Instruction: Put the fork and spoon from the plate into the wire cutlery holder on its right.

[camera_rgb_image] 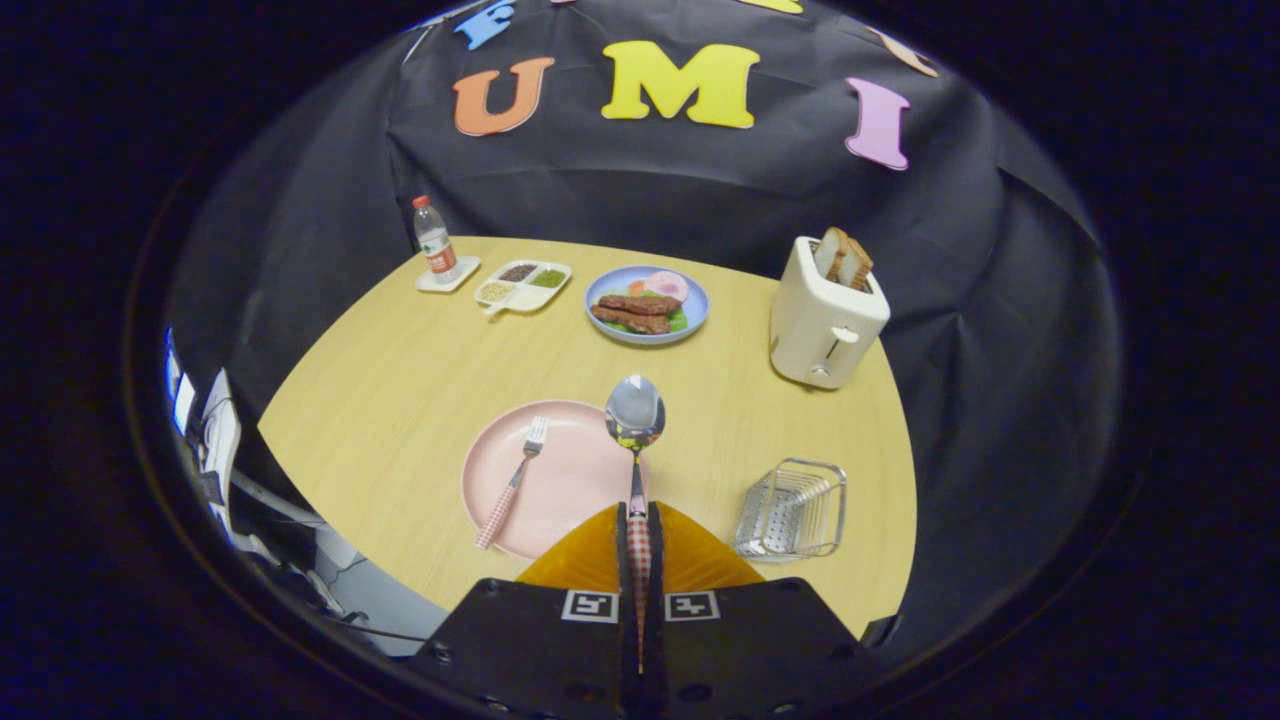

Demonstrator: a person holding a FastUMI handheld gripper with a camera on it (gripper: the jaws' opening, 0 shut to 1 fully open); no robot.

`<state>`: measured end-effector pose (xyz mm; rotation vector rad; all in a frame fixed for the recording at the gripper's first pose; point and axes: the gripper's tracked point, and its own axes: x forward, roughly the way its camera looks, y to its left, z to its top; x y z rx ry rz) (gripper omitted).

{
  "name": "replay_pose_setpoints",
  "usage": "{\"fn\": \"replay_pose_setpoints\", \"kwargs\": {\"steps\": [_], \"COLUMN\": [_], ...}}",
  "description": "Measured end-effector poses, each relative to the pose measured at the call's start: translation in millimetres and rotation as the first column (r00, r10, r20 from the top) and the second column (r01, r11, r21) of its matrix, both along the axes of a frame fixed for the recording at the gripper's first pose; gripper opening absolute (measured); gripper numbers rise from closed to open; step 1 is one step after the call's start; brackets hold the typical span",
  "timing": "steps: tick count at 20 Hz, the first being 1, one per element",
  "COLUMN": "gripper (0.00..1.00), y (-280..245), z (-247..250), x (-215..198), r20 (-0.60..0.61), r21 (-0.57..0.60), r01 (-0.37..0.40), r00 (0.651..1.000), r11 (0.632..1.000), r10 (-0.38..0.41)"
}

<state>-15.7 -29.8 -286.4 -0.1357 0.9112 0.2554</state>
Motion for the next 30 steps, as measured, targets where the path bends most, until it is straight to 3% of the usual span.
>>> {"fn": "replay_pose_setpoints", "kwargs": {"steps": [8,12,17,19,22,30], "gripper": [0.02,0.02,0.02,0.02,0.02,0.02], "y": [-84.6,-99.5,-129.7,-141.3,-141.3,-131.7], "z": [15.7,7.3,-13.3,-18.6,-27.1,-55.6], "x": [3.5,-3.5,-4.1,-4.6,0.5,12.0], "r20": [-0.114,-0.208,-0.331,-0.376,-0.461,-0.660], "r21": [-0.010,0.005,-0.082,-0.158,-0.208,-0.214], "r01": [0.063,0.040,0.068,0.019,-0.028,-0.017], "r00": [0.991,0.977,0.939,0.923,0.884,0.739], "r11": [0.998,0.999,0.994,0.987,0.978,0.977], "r10": [-0.064,-0.038,-0.091,-0.078,-0.073,-0.132]}}
